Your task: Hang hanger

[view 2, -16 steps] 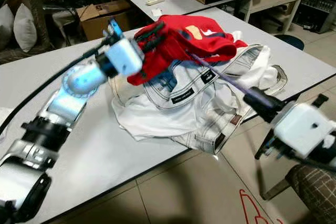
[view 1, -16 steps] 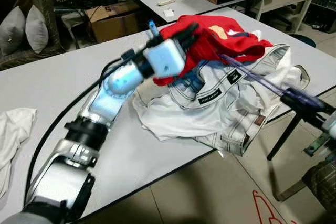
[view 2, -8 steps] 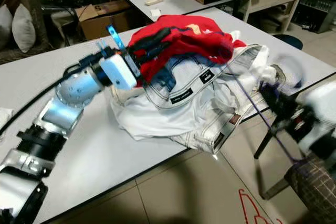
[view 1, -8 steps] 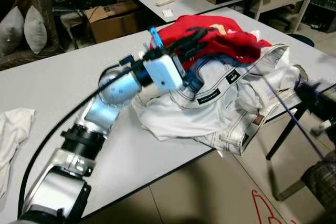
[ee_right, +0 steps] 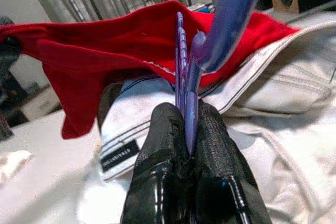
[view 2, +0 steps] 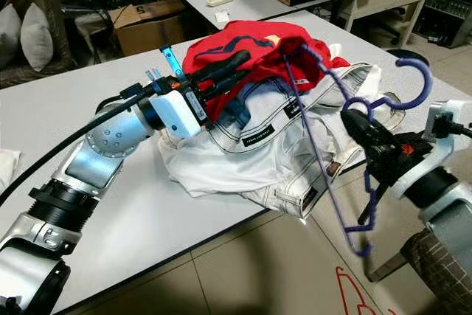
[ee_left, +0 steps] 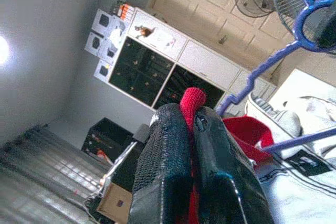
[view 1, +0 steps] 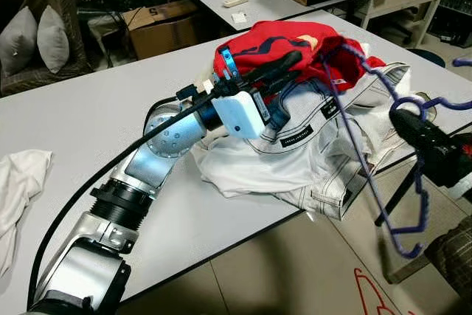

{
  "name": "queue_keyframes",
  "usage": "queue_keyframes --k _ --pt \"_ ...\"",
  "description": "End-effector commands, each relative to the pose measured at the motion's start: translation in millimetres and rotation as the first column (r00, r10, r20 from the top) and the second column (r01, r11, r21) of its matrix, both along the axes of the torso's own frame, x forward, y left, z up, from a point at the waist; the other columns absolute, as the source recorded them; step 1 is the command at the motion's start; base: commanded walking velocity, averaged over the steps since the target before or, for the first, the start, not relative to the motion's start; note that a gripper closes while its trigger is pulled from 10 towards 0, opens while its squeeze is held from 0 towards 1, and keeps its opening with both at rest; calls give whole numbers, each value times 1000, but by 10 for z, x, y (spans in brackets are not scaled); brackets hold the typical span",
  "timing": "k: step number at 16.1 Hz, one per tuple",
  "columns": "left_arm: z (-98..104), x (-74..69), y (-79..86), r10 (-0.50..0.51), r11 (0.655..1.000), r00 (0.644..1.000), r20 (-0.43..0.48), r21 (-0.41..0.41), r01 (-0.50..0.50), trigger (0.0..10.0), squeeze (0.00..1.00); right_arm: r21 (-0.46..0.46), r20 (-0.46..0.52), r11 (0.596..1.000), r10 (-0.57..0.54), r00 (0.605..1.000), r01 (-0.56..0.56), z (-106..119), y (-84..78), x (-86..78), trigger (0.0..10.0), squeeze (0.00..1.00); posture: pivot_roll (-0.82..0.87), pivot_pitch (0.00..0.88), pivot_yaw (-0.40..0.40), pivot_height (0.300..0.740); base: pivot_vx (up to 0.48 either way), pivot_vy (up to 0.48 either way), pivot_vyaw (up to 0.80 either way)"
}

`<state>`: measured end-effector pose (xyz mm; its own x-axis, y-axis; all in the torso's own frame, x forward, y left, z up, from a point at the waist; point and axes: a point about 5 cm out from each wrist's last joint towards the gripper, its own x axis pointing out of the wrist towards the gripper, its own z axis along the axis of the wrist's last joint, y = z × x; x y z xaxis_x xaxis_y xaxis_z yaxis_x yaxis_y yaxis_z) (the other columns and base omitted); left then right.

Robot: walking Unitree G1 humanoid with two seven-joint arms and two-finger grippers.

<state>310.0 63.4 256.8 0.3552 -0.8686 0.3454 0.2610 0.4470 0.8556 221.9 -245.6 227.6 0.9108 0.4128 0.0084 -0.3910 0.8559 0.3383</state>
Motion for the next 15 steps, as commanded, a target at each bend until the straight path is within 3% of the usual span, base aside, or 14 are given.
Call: queue_keyframes --k 1,3,6,7,8,12,15 --pt "96 -6 6 2 1000 999 40 -10 -2 0 0 35 -13 999 -8 1000 9 14 -16 13 10000 0 -139 0 68 740 0 0 0" --pt "84 -28 6 -9 1000 999 40 -7 9 0 0 93 -17 995 -37 999 39 44 -56 39 10000 0 -140 0 69 740 0 0 0" --pt "92 -37 27 3 1000 999 53 -26 -2 0 0 341 -88 927 -135 987 157 75 -173 120 10000 0 -140 0 69 740 0 0 0" --pt "149 -35 44 12 998 998 62 -69 -7 0 0 460 -114 865 -165 980 199 69 -210 152 10000 0 -139 0 67 740 0 0 0" --pt "153 -37 43 10 997 998 61 -72 -6 0 0 478 -110 856 -167 980 199 76 -212 160 10000 0 -137 0 67 740 0 0 0" --pt "-203 -91 -45 -41 997 999 -35 69 43 0 0 701 -81 686 -198 977 197 236 -247 370 10000 0 -128 4 73 740 0 0 0" --pt "-459 -108 -142 -38 988 994 -104 147 53 0 0 786 -116 575 -226 967 228 198 -231 650 10000 0 -118 11 77 740 0 0 0"
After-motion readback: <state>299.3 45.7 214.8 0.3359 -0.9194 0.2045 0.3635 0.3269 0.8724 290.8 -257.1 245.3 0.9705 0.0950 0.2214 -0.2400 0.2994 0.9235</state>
